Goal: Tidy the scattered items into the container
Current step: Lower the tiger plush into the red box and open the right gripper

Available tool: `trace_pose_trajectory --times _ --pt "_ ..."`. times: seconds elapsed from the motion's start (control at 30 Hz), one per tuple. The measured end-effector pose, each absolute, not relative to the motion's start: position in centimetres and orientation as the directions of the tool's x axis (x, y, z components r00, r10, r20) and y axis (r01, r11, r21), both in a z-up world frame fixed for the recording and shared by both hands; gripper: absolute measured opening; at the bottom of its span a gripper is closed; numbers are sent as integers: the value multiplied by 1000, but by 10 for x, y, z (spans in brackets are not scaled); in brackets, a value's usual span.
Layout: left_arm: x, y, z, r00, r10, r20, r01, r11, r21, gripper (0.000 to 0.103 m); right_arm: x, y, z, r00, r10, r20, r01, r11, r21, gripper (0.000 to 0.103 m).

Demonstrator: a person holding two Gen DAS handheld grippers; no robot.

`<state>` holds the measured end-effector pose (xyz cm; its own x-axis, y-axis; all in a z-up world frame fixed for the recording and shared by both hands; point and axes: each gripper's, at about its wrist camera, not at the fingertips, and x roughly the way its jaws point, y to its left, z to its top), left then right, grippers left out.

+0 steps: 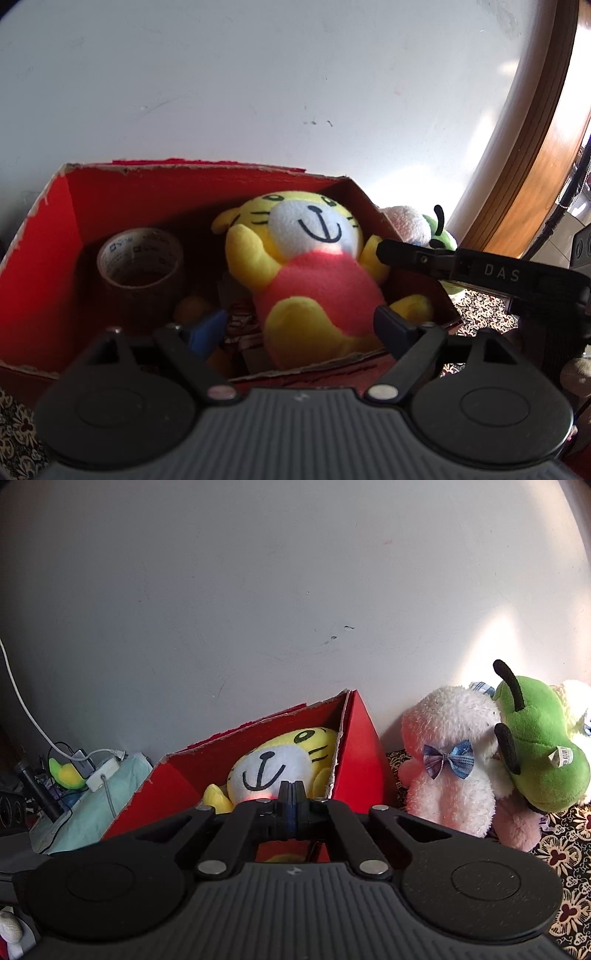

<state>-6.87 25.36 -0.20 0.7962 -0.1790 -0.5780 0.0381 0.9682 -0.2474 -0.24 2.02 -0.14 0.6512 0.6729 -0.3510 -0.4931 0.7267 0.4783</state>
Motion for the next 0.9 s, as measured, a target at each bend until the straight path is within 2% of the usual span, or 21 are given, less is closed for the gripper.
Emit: trace_pose_trajectory --times 0.47,0.73,0.9 --pt "-77 246 4 810 -138 -570 18 977 -212 87 -11 20 -3 710 628 -318 -490 766 417 0" --pt "-79 232 8 821 -51 -569 -12 994 -106 87 -8 14 -7 705 645 -296 -502 748 434 0" --pt "-79 219 20 810 52 -584 -56 998 11 89 -9 24 3 701 616 -358 -498 783 373 0"
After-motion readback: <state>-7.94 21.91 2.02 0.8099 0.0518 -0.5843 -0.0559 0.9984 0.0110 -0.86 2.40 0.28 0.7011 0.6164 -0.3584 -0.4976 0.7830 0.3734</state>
